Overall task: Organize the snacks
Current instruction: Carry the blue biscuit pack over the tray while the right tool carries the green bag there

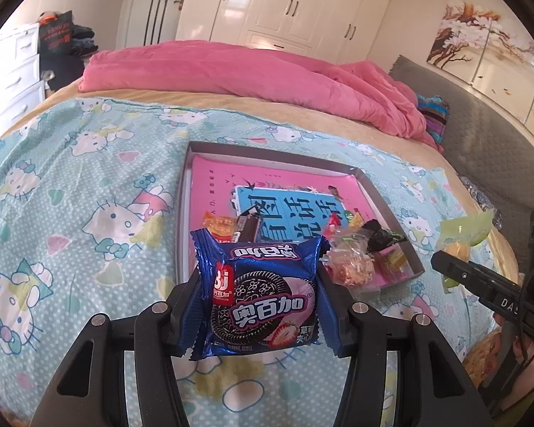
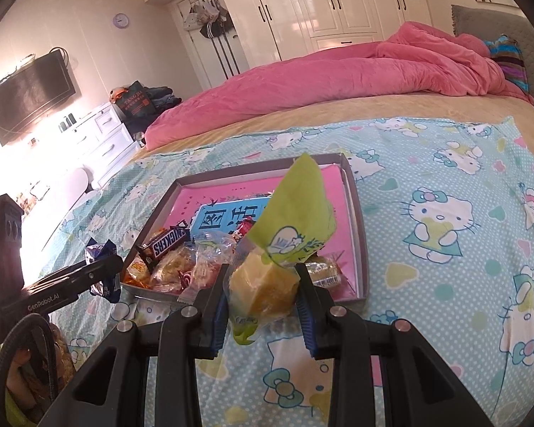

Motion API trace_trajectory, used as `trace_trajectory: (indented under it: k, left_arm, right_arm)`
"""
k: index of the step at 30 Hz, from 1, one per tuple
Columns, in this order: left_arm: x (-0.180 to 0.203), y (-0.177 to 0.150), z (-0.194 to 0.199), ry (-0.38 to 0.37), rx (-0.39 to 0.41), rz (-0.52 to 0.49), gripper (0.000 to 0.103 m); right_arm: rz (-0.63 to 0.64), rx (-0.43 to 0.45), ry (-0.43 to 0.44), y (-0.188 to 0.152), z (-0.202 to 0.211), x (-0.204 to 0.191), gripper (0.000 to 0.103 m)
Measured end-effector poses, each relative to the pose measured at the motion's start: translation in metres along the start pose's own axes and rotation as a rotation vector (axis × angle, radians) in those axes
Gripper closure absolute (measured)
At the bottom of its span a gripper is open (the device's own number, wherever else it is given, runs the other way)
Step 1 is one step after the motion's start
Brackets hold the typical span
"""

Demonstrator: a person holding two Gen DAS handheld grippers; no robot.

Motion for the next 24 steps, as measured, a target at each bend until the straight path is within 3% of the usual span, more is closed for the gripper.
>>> trace_trajectory:
  k: [24]
  left_arm:
    - [0.002, 0.01, -0.045, 0.021, -0.036, -0.028, 0.046]
  right_arm:
    - [0.013, -0.03, 0.013, 0.001, -0.032, -0.001, 0.069]
Point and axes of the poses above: each gripper's, at about its wrist camera, not at the fingertips, and z roughly against the way its jaws point, x to its right, y to its top, the point moved 6 cm from there along -z, roughly the way its jaws point, and after that the axes turned 1 degree about x, right-handed, at the moved point
